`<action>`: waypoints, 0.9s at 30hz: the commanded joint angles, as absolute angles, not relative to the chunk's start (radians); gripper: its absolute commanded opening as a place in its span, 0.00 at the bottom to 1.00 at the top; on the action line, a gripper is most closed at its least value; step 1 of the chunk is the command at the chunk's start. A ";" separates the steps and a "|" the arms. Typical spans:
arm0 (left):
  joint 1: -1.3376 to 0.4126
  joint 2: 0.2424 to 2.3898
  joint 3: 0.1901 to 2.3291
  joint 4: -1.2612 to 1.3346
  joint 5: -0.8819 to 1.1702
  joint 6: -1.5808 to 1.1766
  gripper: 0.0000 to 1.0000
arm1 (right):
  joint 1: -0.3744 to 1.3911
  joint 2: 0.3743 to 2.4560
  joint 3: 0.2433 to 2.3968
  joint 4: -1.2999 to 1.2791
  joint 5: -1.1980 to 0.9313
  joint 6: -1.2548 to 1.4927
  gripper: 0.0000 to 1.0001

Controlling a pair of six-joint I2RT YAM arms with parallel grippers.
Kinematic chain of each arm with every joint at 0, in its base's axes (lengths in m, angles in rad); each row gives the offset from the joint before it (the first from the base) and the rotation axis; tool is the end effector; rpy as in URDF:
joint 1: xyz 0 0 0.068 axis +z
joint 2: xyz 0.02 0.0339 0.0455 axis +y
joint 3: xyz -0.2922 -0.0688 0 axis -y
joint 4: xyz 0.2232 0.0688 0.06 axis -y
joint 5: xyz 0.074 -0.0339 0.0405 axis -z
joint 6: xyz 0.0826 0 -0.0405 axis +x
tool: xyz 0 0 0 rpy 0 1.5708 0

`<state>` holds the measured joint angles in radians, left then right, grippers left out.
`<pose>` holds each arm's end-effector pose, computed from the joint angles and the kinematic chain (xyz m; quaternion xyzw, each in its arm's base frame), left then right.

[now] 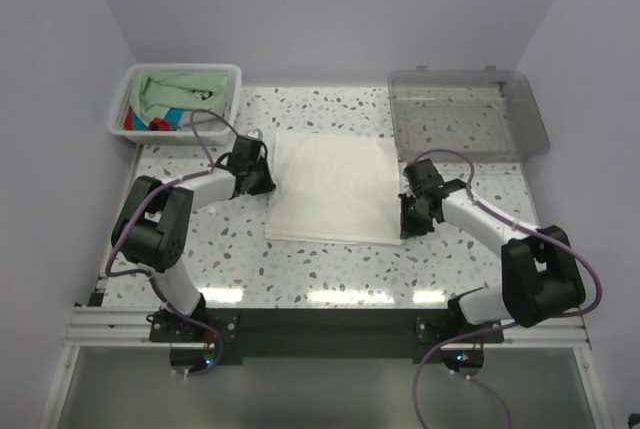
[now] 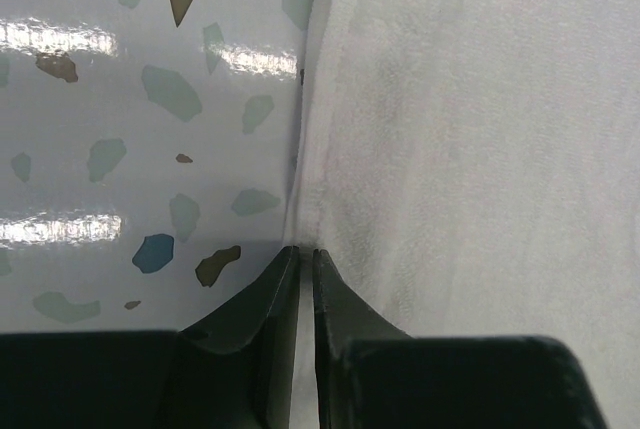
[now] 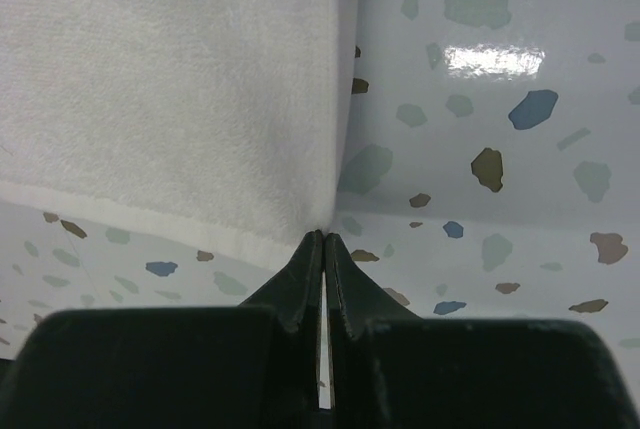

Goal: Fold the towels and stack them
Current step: Fold the towel

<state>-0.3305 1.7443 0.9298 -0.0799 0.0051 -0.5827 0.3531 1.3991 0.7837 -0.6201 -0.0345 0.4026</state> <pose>0.3454 -0.1189 0.1580 -0.1178 0.9360 -0.1484 0.2967 0.2228 0.0851 0.1737 0.0215 0.9856 0.0774 0.1488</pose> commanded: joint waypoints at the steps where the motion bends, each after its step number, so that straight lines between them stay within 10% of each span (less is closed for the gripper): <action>1: -0.333 1.743 0.939 -0.150 -0.074 -0.542 0.16 | 0.351 1.364 0.808 -0.678 0.018 0.390 0.00; 14: -0.334 1.717 0.959 -0.196 -0.046 -0.509 0.26 | 0.351 1.404 0.759 -0.620 -0.032 0.399 0.07; 22: -0.337 1.568 1.038 -0.339 -0.005 -0.512 0.56 | 0.353 1.286 0.860 -0.638 -0.025 0.325 0.42; 27: -0.379 1.467 1.034 -0.413 -0.018 -0.526 0.61 | 0.376 1.305 0.911 -0.601 -0.044 0.299 0.43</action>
<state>-0.3481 1.5387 1.0069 -0.3477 -0.0135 -0.5301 0.3588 1.3052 0.8654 -0.6273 -0.0193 0.3382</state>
